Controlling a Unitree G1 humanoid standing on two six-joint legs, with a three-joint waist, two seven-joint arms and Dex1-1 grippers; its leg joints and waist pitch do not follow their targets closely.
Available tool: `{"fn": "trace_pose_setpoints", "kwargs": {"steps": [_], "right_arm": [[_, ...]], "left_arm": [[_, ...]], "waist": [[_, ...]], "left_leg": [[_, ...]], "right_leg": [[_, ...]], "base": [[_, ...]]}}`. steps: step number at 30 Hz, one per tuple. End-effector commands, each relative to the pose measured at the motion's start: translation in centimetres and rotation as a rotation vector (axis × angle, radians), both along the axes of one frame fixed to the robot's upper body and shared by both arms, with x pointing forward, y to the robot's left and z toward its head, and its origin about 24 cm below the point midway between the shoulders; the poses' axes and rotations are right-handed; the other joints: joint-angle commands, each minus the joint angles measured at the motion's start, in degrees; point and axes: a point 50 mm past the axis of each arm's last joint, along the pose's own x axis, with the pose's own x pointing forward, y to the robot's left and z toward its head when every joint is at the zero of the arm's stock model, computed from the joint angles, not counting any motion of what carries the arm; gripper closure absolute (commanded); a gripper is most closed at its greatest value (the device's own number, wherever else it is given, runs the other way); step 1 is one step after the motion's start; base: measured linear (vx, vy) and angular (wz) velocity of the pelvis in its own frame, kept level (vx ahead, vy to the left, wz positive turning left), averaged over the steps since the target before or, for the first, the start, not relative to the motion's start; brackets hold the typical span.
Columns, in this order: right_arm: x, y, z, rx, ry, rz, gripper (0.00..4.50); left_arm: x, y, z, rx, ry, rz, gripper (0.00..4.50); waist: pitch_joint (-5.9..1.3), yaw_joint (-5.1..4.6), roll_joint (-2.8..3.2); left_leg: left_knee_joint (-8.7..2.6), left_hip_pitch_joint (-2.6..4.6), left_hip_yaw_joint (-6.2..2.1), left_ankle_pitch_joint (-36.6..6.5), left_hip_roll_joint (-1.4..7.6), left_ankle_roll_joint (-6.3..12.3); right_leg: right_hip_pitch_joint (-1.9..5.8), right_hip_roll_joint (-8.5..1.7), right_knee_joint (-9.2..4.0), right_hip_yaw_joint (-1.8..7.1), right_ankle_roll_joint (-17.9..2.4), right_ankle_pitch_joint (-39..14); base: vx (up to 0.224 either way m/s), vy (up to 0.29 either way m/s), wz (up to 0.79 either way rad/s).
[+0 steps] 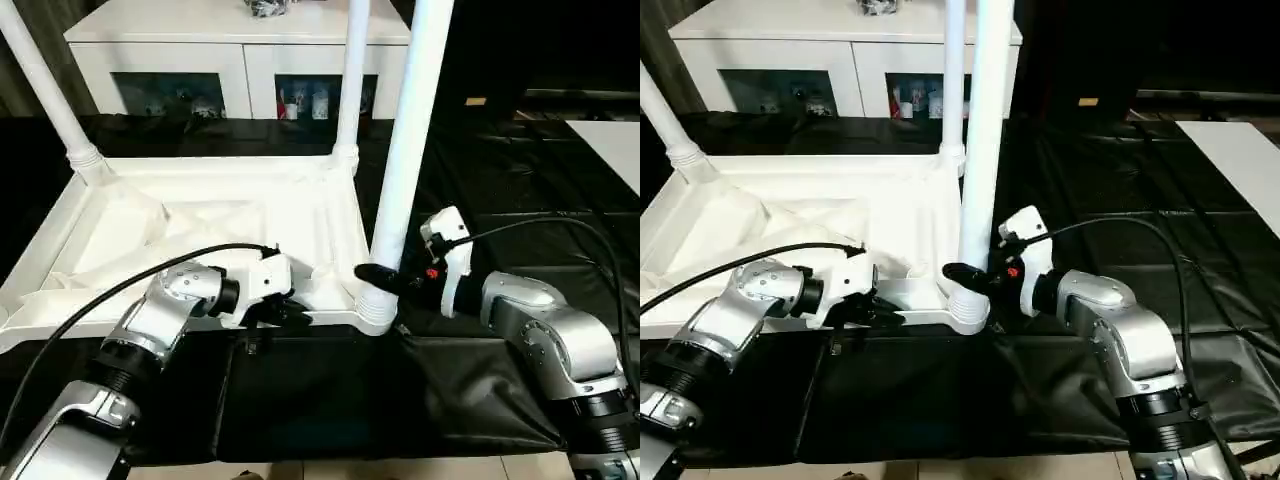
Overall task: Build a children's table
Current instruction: Insert table leg to table base, then rotate leg to tighten
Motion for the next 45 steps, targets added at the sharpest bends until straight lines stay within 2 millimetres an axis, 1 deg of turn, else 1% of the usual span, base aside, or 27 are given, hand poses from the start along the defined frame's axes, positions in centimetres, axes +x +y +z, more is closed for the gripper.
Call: {"fn": "trace_pose_setpoints", "kwargs": {"steps": [1,4,5,7,8,10,11,15,16,17,19,22,25,27,28,30,31,33,38,40,42,43,45], "right_arm": [[-0.3,-0.3,-1.7,-0.007,0.062,-0.044,2.63],[-0.4,-0.5,-2.0,0.013,0.054,-0.074,2.64],[-0.4,-0.6,-2.1,0.021,0.052,-0.087,2.64],[-0.7,-0.8,-2.3,0.045,0.043,-0.115,2.64],[-0.9,-1.0,-2.5,0.067,0.038,-0.133,2.64],[-1.0,-1.2,-2.6,0.089,0.026,-0.165,2.64],[-1.2,-1.2,-2.8,0.094,0.018,-0.173,2.64],[-1.7,-1.2,-3.4,0.086,-0.019,-0.201,2.64],[-1.8,-1.2,-3.5,0.095,-0.023,-0.209,2.64],[-2.0,-1.2,-3.7,0.1,-0.028,-0.212,2.64],[-2.3,-1.1,-3.9,0.106,-0.035,-0.216,2.64],[-2.6,-0.8,-4.1,0.089,-0.053,-0.203,2.64],[-2.7,-0.7,-4.0,0.062,-0.092,-0.192,2.64],[-2.7,-0.7,-4.0,0.053,-0.106,-0.185,2.64],[-2.7,-0.6,-4.0,0.042,-0.117,-0.177,2.64],[-2.8,-0.3,-3.9,0.054,-0.14,-0.171,2.64],[-2.8,-0.3,-3.9,0.059,-0.146,-0.171,2.64],[-2.8,0.0,-4.2,0.039,-0.14,-0.152,2.64],[-3.1,0.5,-5.1,-0.023,-0.072,-0.086,2.64],[-3.3,0.4,-5.6,-0.068,-0.036,-0.056,2.64],[-3.4,0.3,-5.9,-0.082,-0.01,-0.049,2.64],[-3.5,0.1,-6.1,-0.094,0.005,-0.043,2.64],[-3.6,-0.3,-6.6,-0.12,0.029,-0.042,2.64]], "left_arm": [[0.5,0.3,0.4,0.009,-0.031,0.036,4.5],[0.5,0.3,0.5,0.007,-0.031,0.04,4.5],[0.5,0.3,0.5,0.007,-0.032,0.041,4.5],[0.5,0.4,0.5,0.008,-0.032,0.044,4.5],[0.5,0.4,0.5,0.007,-0.033,0.047,4.5],[0.6,0.4,0.6,0.004,-0.034,0.051,4.5],[0.6,0.4,0.6,0.003,-0.034,0.053,4.5],[0.7,0.4,0.6,0.003,-0.037,0.056,4.5],[0.7,0.3,0.6,0.002,-0.037,0.057,4.5],[0.8,0.3,0.7,0.001,-0.038,0.058,4.5],[0.8,0.3,0.7,0.0,-0.039,0.06,4.5],[0.9,0.3,0.7,0.001,-0.04,0.062,4.5],[1.0,0.3,0.8,0.001,-0.044,0.067,4.5],[1.0,0.3,0.8,0.001,-0.045,0.069,4.5],[1.0,0.3,0.8,0.0,-0.046,0.07,4.5],[1.0,0.3,0.8,-0.002,-0.049,0.075,4.5],[1.1,0.3,0.8,-0.003,-0.051,0.077,4.5],[1.1,0.2,0.8,-0.007,-0.053,0.082,4.5],[1.1,0.2,0.9,-0.01,-0.053,0.085,4.5],[1.1,0.3,0.9,-0.01,-0.052,0.084,4.5],[1.1,0.3,0.9,-0.009,-0.051,0.084,4.5],[1.1,0.3,0.9,-0.008,-0.051,0.084,4.5],[1.1,0.4,0.9,-0.003,-0.051,0.086,4.5]], "waist": [[-3.17,0.25,-0.18],[-3.09,0.2,-0.14],[-3.07,0.15,0.01],[-3.05,0.16,0.0],[-3.08,0.24,0.21],[-3.12,0.21,0.16],[-3.07,0.17,0.27],[-2.94,0.02,0.17],[-2.9,0.03,0.26],[-2.85,0.06,0.43],[-2.86,-0.02,0.35],[-2.88,-0.03,0.32],[-2.73,-0.07,0.21],[-2.67,-0.09,0.25],[-2.66,-0.09,0.16],[-2.62,-0.16,0.2],[-2.63,-0.23,-0.14],[-2.61,-0.21,0.06],[-2.47,-0.32,-0.12],[-2.43,-0.28,-0.01],[-2.42,-0.35,-0.04],[-2.5,-0.27,0.01],[-2.51,-0.26,0.09]], "left_leg": [[-5.21,0.86,-2.12,-6.5,5.37,1.39],[-5.3,0.85,-2.13,-7.7,5.38,0.97],[-5.4,0.9,-2.17,-8.2,5.44,0.71],[-5.45,0.93,-2.17,-8.7,5.46,0.48],[-5.44,0.84,-2.22,-8.7,5.44,0.4],[-5.53,0.91,-2.22,-8.6,5.49,0.42],[-5.61,0.91,-2.25,-9.0,5.46,0.35],[-5.8,0.86,-2.31,-10.9,5.45,-0.1],[-5.81,0.98,-2.3,-11.4,5.49,-0.18],[-5.84,0.92,-2.32,-11.8,5.52,-0.33],[-5.98,0.99,-2.38,-12.3,5.52,-0.5],[-5.96,0.89,-2.36,-11.6,5.53,-0.19],[-6.03,0.85,-2.37,-12.6,5.49,-0.15],[-6.09,0.86,-2.41,-13.3,5.54,-0.27],[-6.15,0.88,-2.44,-13.5,5.59,-0.34],[-6.18,0.86,-2.44,-13.8,5.57,-0.44],[-6.22,0.83,-2.43,-13.6,5.59,-0.28],[-6.22,0.79,-2.46,-13.4,5.6,-0.08],[-6.28,0.8,-2.5,-14.3,5.54,-0.06],[-6.31,0.84,-2.54,-14.7,5.59,-0.27],[-6.37,0.83,-2.59,-14.9,5.6,-0.38],[-6.35,0.94,-2.55,-14.9,5.66,-0.46],[-6.45,0.92,-2.59,-14.7,5.7,-0.52]], "right_leg": [[2.11,-5.63,-3.8,2.54,-16.3,-0.7],[2.03,-5.69,-3.99,2.61,-16.0,-2.2],[1.94,-5.67,-4.03,2.6,-15.9,-2.7],[1.9,-5.68,-4.07,2.64,-15.8,-3.0],[1.99,-5.79,-4.03,2.7,-15.8,-2.8],[1.92,-5.63,-4.01,2.62,-15.8,-1.9],[1.89,-5.59,-3.99,2.58,-15.9,-1.9],[1.87,-5.65,-4.26,2.63,-15.6,-4.0],[1.75,-5.69,-4.39,2.69,-15.5,-5.0],[1.7,-5.73,-4.47,2.74,-15.3,-5.6],[1.66,-5.55,-4.44,2.69,-15.1,-5.7],[1.72,-5.62,-4.41,2.73,-15.1,-4.3],[1.65,-5.65,-4.6,2.77,-14.9,-6.0],[1.58,-5.72,-4.74,2.83,-14.7,-7.5],[1.54,-5.7,-4.76,2.8,-14.5,-8.1],[1.46,-5.67,-4.83,2.84,-14.3,-8.6],[1.5,-5.65,-4.84,2.84,-14.2,-8.4],[1.47,-5.69,-4.78,2.85,-14.3,-8.1],[1.43,-5.68,-5.03,2.9,-13.7,-10.5],[1.32,-5.71,-5.12,2.96,-13.4,-11.6],[1.37,-5.68,-5.12,2.95,-13.4,-11.6],[1.28,-5.74,-5.13,2.98,-13.4,-11.1],[1.33,-5.65,-5.04,2.91,-13.6,-9.5]], "base": [[0.0,0.0,0.0],[0.0,0.0,0.0],[0.0,0.0,0.0],[0.0,0.0,0.0],[0.0,0.0,0.0],[0.0,0.0,0.0],[0.0,0.0,0.0],[0.0,0.0,0.0],[0.0,0.0,0.0],[0.0,0.0,0.0],[0.0,0.0,0.0],[0.0,0.0,0.0],[0.0,0.0,0.0],[0.0,0.0,0.0],[0.0,0.0,0.0],[0.0,0.0,0.0],[0.0,0.0,0.0],[0.0,0.0,0.0],[0.0,0.0,0.0],[0.0,0.0,0.0],[0.0,0.0,0.0],[0.0,0.0,0.0],[0.0,0.0,0.0]]}}
